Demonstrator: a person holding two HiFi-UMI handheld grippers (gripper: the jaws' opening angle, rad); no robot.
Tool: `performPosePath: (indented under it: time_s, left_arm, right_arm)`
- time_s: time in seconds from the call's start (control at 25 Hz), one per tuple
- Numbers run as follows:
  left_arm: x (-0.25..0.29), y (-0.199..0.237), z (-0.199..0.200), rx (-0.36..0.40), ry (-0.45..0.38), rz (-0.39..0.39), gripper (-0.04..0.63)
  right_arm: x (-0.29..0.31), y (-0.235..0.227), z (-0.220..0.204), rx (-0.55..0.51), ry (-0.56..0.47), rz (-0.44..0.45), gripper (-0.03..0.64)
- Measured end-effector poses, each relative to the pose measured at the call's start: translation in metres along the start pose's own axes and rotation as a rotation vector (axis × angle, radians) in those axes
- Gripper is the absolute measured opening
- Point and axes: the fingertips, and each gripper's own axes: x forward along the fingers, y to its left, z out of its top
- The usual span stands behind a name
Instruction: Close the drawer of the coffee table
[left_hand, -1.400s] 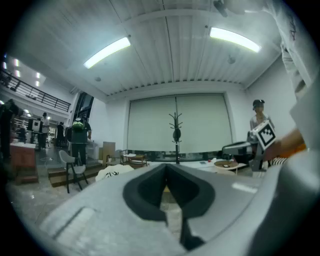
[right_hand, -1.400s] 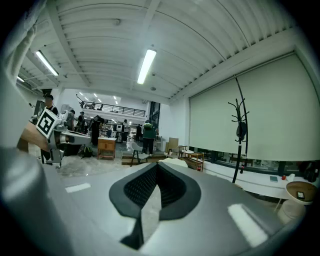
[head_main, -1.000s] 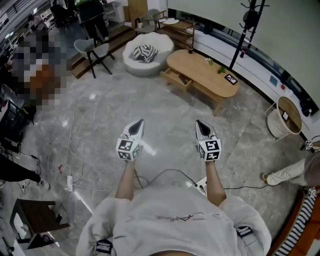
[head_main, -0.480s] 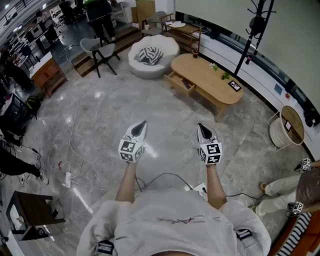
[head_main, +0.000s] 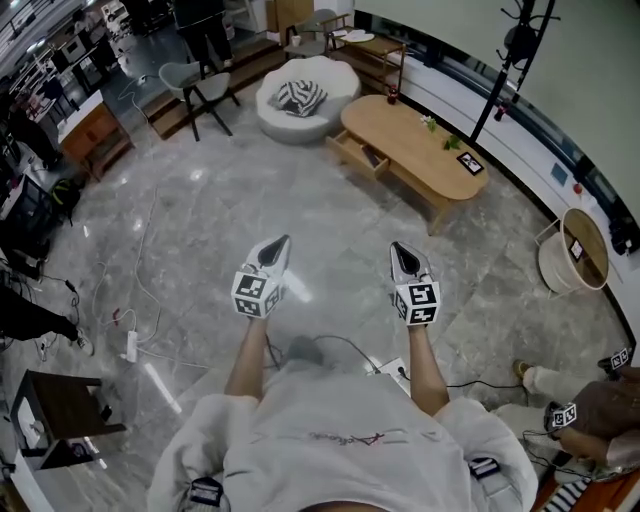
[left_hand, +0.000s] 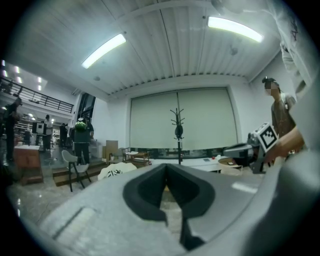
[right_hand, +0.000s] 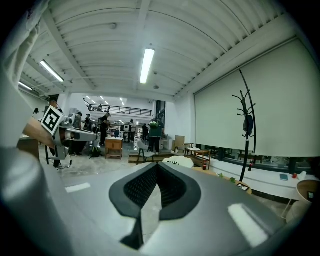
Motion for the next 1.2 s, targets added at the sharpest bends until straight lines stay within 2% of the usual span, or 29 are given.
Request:
performPosePath:
  time_s: [0.76,1.2]
  left_arm:
    - [0.047,0.013,-0.017,-0.003,0.029,-0.025,-0.002]
    - [0.1,0.064,-0.03,-0.023,0.032,-0.044,-0.002]
  right_arm:
    - [0.035,-0.026,-0.01,0.003,0.002,-0.007,0.005]
    - [0.101,-0.044,-0.012,-0.011,0.026,-0.02,0.005]
